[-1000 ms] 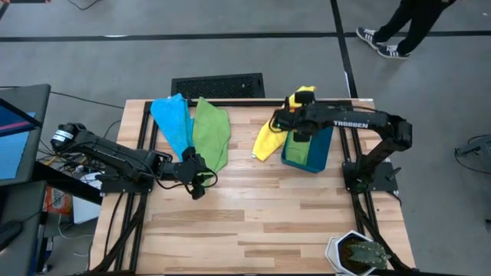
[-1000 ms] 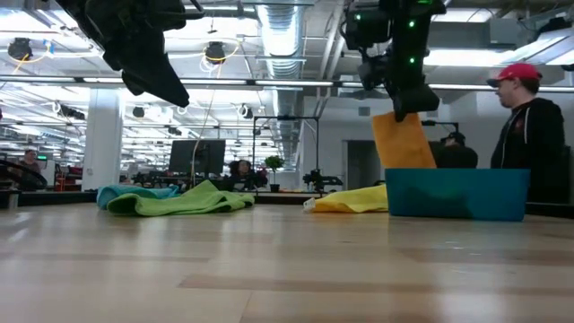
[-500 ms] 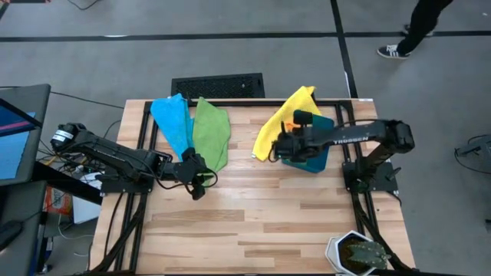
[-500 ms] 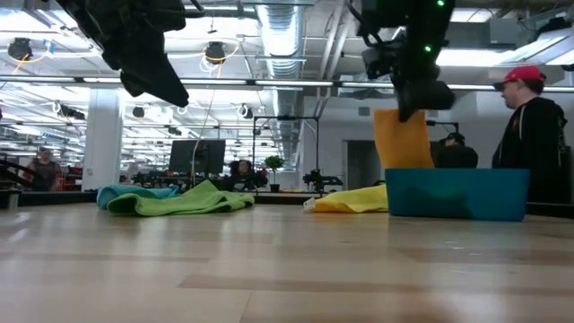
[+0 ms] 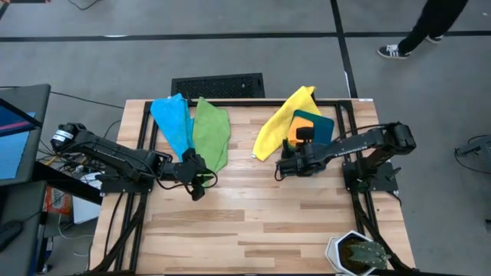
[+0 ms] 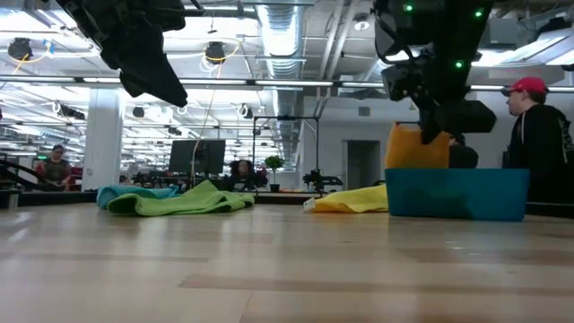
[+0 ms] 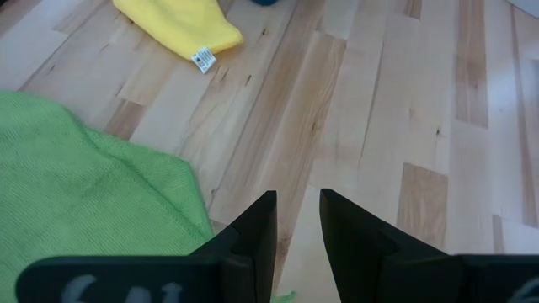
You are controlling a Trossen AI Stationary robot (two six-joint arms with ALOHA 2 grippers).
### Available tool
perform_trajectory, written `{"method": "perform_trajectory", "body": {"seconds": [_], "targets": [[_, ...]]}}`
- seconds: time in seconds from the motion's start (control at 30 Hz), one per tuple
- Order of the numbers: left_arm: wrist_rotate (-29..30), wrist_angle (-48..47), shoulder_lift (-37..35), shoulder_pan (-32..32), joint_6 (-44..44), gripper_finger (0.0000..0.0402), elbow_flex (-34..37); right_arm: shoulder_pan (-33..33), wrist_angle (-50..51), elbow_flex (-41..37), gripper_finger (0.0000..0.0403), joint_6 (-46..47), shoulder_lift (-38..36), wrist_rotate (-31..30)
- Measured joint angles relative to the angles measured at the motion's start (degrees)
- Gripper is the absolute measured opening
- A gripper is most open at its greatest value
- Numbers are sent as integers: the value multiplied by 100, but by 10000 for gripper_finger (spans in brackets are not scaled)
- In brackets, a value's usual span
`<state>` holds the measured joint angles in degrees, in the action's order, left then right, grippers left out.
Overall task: Fold microfiber towels
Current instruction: Put the orange microfiber cloth into the blue bin, then fold the yellow microfiber cloth
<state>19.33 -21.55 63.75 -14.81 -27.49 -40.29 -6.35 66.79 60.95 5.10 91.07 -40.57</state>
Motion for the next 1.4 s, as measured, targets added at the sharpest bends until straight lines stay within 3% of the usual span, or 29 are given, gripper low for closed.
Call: {"method": "perform_trajectory", "body": {"seconds": [0.4, 0.83, 0.97, 1.13, 1.27, 1.4], "targets": [[-189, -1, 1, -2, 0, 85, 0, -166, -301, -101, 90, -255, 0, 633], [-511, 1, 1, 0, 20, 85, 0, -198, -24, 224, 244, 318, -9, 1470], [-520, 128, -48, 3, -2, 85, -8, -225, -85, 520, 247, 758, -538, 1653], [-1054, 709, -363, 225, 188, 85, -204, 86, -300, 581, 228, 1737, -1801, 1611], [-1313, 947, -778, 694, 510, 85, -534, 686, -499, 584, 215, 2684, -2691, 1753], [-1815, 818, -1031, 1440, 801, 85, -788, 1018, -920, 585, 206, 3084, -2907, 1831]]}}
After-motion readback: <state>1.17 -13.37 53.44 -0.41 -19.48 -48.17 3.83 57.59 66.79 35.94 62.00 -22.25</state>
